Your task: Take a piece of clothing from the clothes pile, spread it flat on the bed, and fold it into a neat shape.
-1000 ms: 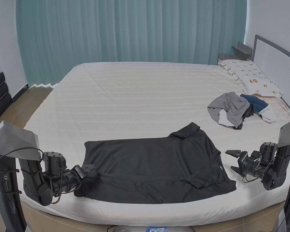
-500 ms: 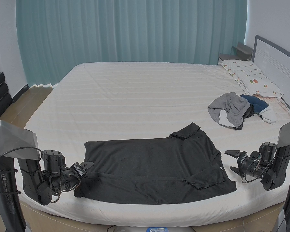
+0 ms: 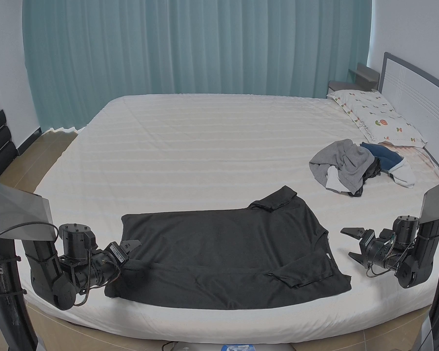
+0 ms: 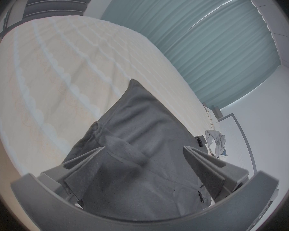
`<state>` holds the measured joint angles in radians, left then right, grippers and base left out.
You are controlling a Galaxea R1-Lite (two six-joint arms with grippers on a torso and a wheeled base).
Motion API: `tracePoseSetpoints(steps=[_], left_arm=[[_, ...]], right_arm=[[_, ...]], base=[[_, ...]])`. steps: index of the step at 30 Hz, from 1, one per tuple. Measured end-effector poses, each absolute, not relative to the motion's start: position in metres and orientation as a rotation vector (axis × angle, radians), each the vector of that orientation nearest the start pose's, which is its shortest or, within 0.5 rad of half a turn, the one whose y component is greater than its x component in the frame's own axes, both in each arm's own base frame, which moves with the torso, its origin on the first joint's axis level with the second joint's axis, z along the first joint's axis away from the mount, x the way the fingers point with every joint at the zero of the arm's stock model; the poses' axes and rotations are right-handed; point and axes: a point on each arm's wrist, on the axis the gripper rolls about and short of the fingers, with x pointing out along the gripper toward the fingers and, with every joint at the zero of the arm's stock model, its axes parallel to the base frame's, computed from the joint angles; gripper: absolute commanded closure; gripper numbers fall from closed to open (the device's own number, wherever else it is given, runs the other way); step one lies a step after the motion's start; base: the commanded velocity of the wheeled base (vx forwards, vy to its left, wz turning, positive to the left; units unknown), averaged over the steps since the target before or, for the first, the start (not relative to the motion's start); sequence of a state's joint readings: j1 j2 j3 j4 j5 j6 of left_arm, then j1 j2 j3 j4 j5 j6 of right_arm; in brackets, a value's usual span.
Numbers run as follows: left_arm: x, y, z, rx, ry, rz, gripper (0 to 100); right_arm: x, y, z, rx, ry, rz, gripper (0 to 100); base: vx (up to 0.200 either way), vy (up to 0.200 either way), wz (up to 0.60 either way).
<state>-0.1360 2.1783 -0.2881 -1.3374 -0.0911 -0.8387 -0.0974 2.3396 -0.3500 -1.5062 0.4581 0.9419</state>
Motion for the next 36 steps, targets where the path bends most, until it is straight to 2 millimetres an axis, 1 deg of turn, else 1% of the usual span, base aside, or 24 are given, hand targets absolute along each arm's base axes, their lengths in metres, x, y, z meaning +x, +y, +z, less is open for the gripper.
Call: tracePoseSetpoints(steps=[5, 8, 11, 17, 22, 23, 25, 27, 29, 32, 36], left_arm=[[0.277, -0.032, 0.013, -0.776, 0.551, 0.04, 0], [0.287, -0.028, 0.02, -0.752, 0.504, 0.034, 0], [0.302, -0.024, 0.024, -0.735, 0.476, 0.036, 0], [0.342, -0.019, 0.026, -0.711, 0.45, 0.045, 0], [0.38, -0.016, 0.018, -0.698, 0.452, 0.052, 0], [0.392, -0.016, 0.014, -0.695, 0.456, 0.054, 0], [0.4, -0.015, 0.011, -0.693, 0.459, 0.058, 0], [0.414, -0.014, 0.005, -0.691, 0.46, 0.062, 0], [0.424, -0.014, -0.003, -0.687, 0.478, 0.071, 0], [0.432, -0.012, -0.019, -0.682, 0.541, 0.101, 0], [0.442, -0.009, -0.027, -0.676, 0.554, 0.134, 0]], right_arm=[[0.294, -0.018, -0.022, 1.047, 0.607, 0.108, 0], [0.294, -0.018, -0.022, 1.046, 0.608, 0.109, 0], [0.294, -0.018, -0.022, 1.045, 0.609, 0.109, 0], [0.294, -0.017, -0.022, 1.043, 0.612, 0.11, 0], [0.294, -0.016, -0.023, 1.041, 0.616, 0.11, 0], [0.294, -0.016, -0.024, 1.039, 0.617, 0.11, 0], [0.294, -0.016, -0.024, 1.038, 0.616, 0.11, 0], [0.294, -0.015, -0.024, 1.036, 0.612, 0.114, 0], [0.295, -0.015, -0.024, 1.034, 0.605, 0.118, 0], [0.294, -0.014, -0.025, 1.03, 0.599, 0.123, 0], [0.293, -0.013, -0.027, 1.029, 0.605, 0.12, 0]], base=[[0.0, 0.0, 0.0], [0.0, 0.0, 0.0], [0.0, 0.0, 0.0], [0.0, 0.0, 0.0], [0.0, 0.0, 0.0], [0.0, 0.0, 0.0], [0.0, 0.0, 0.0], [0.0, 0.0, 0.0], [0.0, 0.0, 0.0], [0.0, 0.0, 0.0], [0.0, 0.0, 0.0]])
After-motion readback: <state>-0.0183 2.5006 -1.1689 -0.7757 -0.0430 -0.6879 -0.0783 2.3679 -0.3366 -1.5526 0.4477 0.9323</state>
